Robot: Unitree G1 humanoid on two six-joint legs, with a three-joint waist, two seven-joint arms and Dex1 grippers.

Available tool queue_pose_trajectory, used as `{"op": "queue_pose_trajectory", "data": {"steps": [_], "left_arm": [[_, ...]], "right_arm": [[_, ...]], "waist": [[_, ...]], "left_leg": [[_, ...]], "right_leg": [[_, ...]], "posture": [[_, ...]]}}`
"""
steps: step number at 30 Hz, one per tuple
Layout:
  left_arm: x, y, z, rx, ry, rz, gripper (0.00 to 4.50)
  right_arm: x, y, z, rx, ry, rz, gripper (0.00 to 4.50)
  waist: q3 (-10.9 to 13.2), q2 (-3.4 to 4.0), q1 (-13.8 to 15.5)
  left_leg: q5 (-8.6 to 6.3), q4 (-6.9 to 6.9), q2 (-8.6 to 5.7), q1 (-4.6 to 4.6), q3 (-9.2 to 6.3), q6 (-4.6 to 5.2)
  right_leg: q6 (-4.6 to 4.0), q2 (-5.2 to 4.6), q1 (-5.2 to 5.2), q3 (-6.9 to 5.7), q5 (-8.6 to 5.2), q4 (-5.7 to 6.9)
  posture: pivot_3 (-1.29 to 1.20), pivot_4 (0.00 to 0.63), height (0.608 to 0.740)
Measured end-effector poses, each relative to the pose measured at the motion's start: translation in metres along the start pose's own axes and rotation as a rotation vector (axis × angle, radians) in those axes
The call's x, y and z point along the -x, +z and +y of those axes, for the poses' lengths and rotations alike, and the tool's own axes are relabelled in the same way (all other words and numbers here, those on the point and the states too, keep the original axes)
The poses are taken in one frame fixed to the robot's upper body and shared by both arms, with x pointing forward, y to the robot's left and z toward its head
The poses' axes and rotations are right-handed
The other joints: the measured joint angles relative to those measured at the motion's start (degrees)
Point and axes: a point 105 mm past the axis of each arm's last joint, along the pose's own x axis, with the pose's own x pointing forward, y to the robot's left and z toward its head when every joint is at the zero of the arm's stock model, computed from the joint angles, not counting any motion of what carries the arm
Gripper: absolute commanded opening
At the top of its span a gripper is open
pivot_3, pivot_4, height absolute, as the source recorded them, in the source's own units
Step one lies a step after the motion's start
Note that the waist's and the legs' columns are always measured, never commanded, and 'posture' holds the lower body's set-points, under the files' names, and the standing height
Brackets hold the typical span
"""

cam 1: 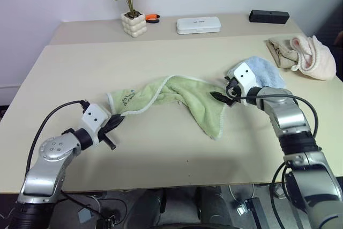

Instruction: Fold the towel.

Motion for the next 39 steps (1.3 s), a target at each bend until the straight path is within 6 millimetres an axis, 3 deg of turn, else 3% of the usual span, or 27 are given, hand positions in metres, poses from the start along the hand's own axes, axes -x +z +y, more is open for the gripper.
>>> {"op": "queue_pose_trajectory", "data": {"steps": [3,6,13,14,19,23,26,32,36,38,39], "left_arm": [[0.0,0.003,0.0,-0.008,0.003,-0.008,0.03],[0.0,0.005,0.0,-0.013,0.006,-0.015,0.0],[0.005,0.002,-0.006,-0.004,0.002,-0.006,0.0],[0.005,0.002,-0.006,0.0,0.003,-0.009,0.0],[0.008,0.006,-0.001,0.016,0.018,-0.025,0.0],[0.005,0.02,0.024,0.009,0.097,-0.078,0.0],[-0.008,0.054,0.066,-0.029,0.23,-0.182,0.0],[-0.018,0.141,0.148,-0.071,0.495,-0.425,0.0],[0.014,0.201,0.188,-0.097,0.649,-0.616,0.0],[0.035,0.21,0.194,-0.133,0.668,-0.656,0.0],[0.04,0.203,0.193,-0.145,0.651,-0.645,0.0]], "right_arm": [[-0.007,-0.009,-0.002,-0.065,0.003,0.054,4.5],[-0.009,-0.012,-0.003,-0.108,0.011,0.079,3.64],[-0.009,-0.013,0.0,-0.131,0.037,0.1,0.24],[-0.009,-0.013,0.0,-0.134,0.039,0.102,0.06],[-0.008,-0.012,-0.001,-0.131,0.035,0.101,0.06],[-0.006,-0.009,-0.014,-0.076,-0.032,0.092,0.06],[-0.007,0.024,-0.03,0.017,-0.094,0.0,0.06],[0.008,0.135,-0.07,0.198,-0.269,-0.29,0.06],[0.032,0.196,-0.073,0.292,-0.299,-0.485,0.06],[0.041,0.205,-0.065,0.318,-0.251,-0.544,0.06],[0.044,0.202,-0.059,0.329,-0.213,-0.556,0.06]], "waist": [[0.0,0.0,-0.2],[0.0,0.0,-0.35],[0.0,0.0,-0.13],[0.0,0.0,-0.12],[0.0,0.0,-0.17],[0.03,0.03,-0.03],[0.06,0.03,-0.21],[0.06,-0.02,-1.22],[0.06,-0.06,-2.46],[0.03,-0.03,-3.52],[0.0,0.01,-3.76]], "left_leg": [[0.02,0.0,0.0,-0.01,0.03,-0.03],[0.02,-0.01,0.0,0.0,0.03,-0.05],[0.0,0.02,0.0,0.01,0.02,-0.01],[0.0,0.04,0.0,0.01,0.02,-0.01],[0.0,0.03,0.0,0.01,0.02,-0.01],[0.03,0.06,-0.03,-0.02,0.0,-0.05],[0.11,0.11,-0.01,-0.15,-0.05,-0.18],[0.31,0.18,0.06,-0.63,-0.06,-0.52],[0.22,0.1,0.06,-1.07,-0.07,-0.43],[0.07,0.08,0.06,-1.02,-0.04,-0.32],[0.03,0.08,0.05,-0.96,0.0,-0.26]], "right_leg": [[-0.01,-0.01,-0.01,0.0,0.01,-0.01],[-0.01,0.0,-0.02,0.01,0.01,-0.01],[-0.05,0.0,0.0,0.01,0.04,0.0],[-0.05,0.0,0.01,0.01,0.05,0.0],[-0.03,0.01,0.01,0.01,0.07,0.0],[-0.02,-0.01,-0.02,-0.01,0.08,0.03],[-0.01,0.07,-0.13,-0.03,0.22,0.02],[-0.02,0.16,-0.57,-0.03,0.26,0.02],[0.01,0.15,-1.0,-0.04,0.28,-0.01],[0.02,0.13,-1.0,-0.04,0.27,-0.06],[0.02,0.08,-1.0,-0.04,0.27,-0.06]], "posture": [[0.0,0.15,0.74],[0.0,0.15,0.74],[0.0,0.15,0.74],[0.0,0.15,0.74],[0.0,0.15,0.74],[0.0,0.15,0.74],[0.0,0.15,0.74],[0.0,0.15,0.74],[0.0,0.15,0.74],[0.0,0.15,0.74],[0.0,0.15,0.74]]}}
